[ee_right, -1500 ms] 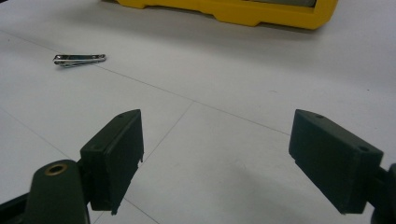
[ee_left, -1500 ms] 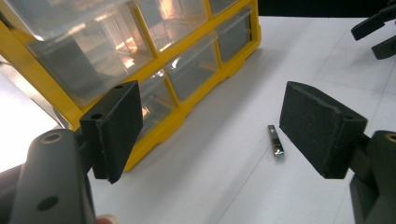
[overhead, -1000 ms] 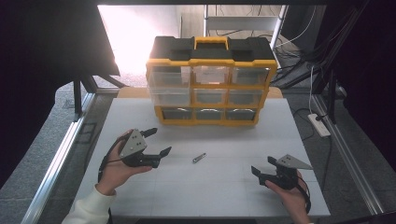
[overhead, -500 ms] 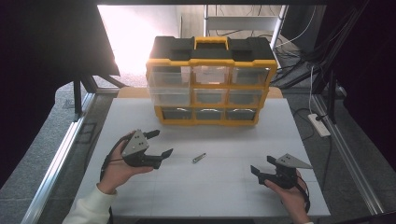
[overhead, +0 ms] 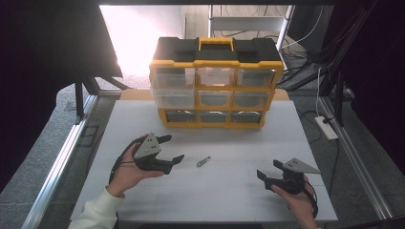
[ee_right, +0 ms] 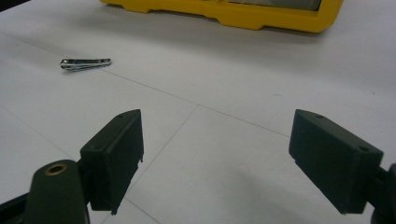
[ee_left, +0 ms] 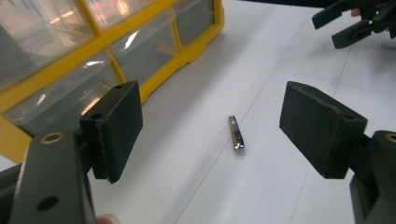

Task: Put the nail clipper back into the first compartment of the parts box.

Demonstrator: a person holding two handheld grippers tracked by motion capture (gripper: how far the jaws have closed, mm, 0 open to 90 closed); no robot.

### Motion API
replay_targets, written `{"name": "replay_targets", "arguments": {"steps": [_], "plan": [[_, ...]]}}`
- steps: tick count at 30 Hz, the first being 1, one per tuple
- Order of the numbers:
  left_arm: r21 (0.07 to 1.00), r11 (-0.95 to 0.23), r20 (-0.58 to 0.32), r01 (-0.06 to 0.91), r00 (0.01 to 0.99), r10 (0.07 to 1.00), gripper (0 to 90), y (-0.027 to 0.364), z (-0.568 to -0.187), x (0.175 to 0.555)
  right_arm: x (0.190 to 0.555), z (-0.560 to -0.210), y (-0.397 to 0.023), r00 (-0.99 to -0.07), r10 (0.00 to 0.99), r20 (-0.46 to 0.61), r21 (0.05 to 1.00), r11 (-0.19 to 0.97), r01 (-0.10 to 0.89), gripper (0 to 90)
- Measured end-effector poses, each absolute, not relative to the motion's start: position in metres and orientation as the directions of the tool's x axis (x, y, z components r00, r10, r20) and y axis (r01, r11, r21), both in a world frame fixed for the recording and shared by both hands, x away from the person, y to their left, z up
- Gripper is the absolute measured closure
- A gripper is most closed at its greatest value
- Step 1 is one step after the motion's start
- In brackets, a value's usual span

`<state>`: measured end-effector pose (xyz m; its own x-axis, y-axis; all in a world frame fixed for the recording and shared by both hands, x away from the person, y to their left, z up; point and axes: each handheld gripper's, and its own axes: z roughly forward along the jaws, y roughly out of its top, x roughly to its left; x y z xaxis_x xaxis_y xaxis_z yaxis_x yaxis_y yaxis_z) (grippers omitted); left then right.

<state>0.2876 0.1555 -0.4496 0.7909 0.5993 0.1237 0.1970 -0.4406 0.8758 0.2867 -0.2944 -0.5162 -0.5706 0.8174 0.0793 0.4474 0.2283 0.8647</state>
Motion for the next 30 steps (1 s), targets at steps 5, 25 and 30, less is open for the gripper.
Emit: {"name": "replay_targets", "arguments": {"steps": [5,25,30], "plan": [[0.863,-0.460,0.121,0.208,0.799,0.588,22.0,0.152,-0.453,0.290,0.286,-0.516,-0.293,-0.572,0.817,0.077,0.864,0.231,0.447,18.0],[0.802,-0.540,0.100,0.253,0.835,0.540,21.6,0.129,-0.466,0.304,0.287,-0.517,-0.293,-0.576,0.814,0.078,0.859,0.238,0.453,17.9],[0.795,-0.550,0.092,0.255,0.846,0.526,21.5,0.122,-0.466,0.306,0.287,-0.517,-0.293,-0.576,0.814,0.075,0.858,0.241,0.453,17.9]]}}
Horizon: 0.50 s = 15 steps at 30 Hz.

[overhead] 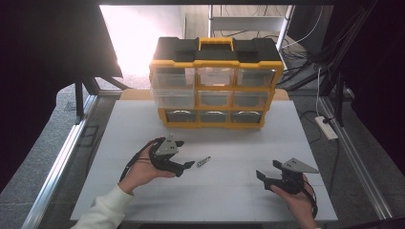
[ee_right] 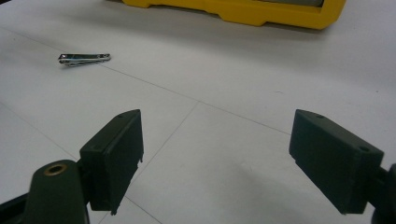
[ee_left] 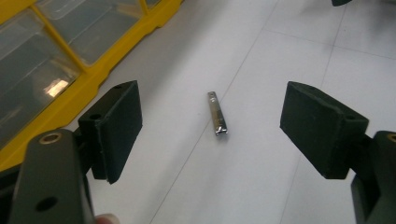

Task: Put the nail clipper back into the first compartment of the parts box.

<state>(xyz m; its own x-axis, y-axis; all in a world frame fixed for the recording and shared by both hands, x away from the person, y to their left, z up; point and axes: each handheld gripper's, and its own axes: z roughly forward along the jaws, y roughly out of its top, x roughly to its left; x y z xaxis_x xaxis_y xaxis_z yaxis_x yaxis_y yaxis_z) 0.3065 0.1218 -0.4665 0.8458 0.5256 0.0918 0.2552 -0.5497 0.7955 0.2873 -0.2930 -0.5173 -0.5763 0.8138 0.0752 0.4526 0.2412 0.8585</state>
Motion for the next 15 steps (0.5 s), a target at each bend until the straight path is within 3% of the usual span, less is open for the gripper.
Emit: {"name": "replay_targets", "arguments": {"steps": [15], "plan": [[0.768,-0.575,0.052,0.281,0.869,0.493,21.2,0.105,-0.472,0.317,0.287,-0.519,-0.293,-0.577,0.813,0.075,0.853,0.247,0.459,17.8]]}}
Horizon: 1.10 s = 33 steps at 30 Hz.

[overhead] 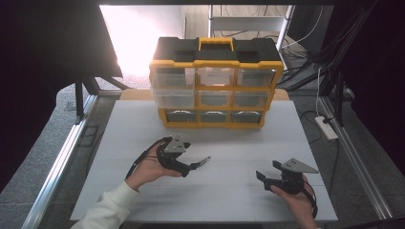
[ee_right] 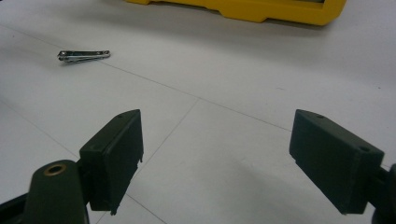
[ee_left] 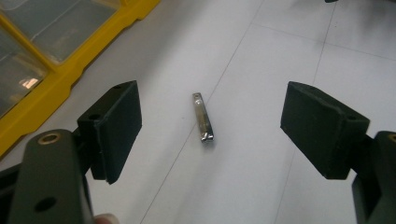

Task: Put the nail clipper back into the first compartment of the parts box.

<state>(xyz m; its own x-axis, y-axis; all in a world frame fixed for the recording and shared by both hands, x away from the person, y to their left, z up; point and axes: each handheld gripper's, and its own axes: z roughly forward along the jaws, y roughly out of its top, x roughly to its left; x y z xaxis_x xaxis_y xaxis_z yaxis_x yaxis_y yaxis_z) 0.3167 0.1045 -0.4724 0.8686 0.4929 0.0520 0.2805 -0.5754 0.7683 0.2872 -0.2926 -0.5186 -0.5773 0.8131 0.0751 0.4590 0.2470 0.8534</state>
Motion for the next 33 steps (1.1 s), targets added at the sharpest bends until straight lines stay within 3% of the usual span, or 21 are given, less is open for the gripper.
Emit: {"name": "replay_targets", "arguments": {"steps": [33], "plan": [[0.687,-0.656,0.020,0.313,0.894,0.448,21.1,0.073,-0.492,0.335,0.288,-0.520,-0.293,-0.573,0.816,0.077,0.848,0.249,0.468,17.7]]}}
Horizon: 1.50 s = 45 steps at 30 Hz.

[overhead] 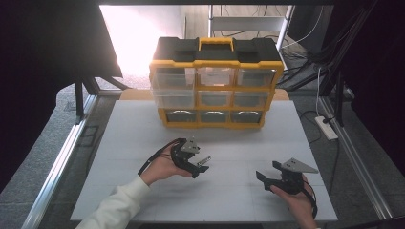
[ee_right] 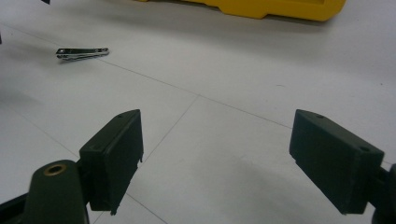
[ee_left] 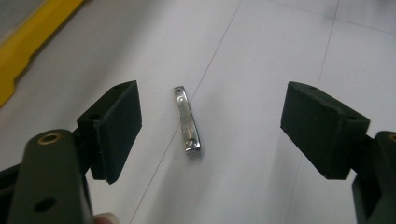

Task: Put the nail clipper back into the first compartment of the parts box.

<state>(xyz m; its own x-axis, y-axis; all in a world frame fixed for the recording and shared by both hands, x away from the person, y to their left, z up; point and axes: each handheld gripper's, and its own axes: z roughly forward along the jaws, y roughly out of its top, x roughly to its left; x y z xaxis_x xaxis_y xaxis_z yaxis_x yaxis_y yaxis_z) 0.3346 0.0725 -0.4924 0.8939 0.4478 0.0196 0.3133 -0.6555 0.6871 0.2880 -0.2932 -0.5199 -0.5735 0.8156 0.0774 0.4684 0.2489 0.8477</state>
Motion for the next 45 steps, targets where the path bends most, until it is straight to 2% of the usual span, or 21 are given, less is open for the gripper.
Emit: {"name": "replay_targets", "arguments": {"steps": [17,30,34,45], "plan": [[0.622,-0.696,0.018,0.358,0.882,0.470,22.9,0.066,-0.510,0.347,0.289,-0.521,-0.293,-0.578,0.812,0.080,0.844,0.253,0.472,17.8],[0.580,-0.723,0.014,0.375,0.883,0.469,29.3,0.062,-0.522,0.353,0.288,-0.521,-0.293,-0.576,0.813,0.082,0.842,0.253,0.477,17.8],[0.570,-0.727,0.007,0.383,0.883,0.470,33.3,0.062,-0.524,0.355,0.288,-0.521,-0.293,-0.576,0.813,0.082,0.842,0.253,0.477,17.8],[0.555,-0.729,-0.029,0.400,0.886,0.463,55.5,0.059,-0.523,0.358,0.289,-0.521,-0.293,-0.578,0.812,0.078,0.843,0.255,0.473,17.8]]}}
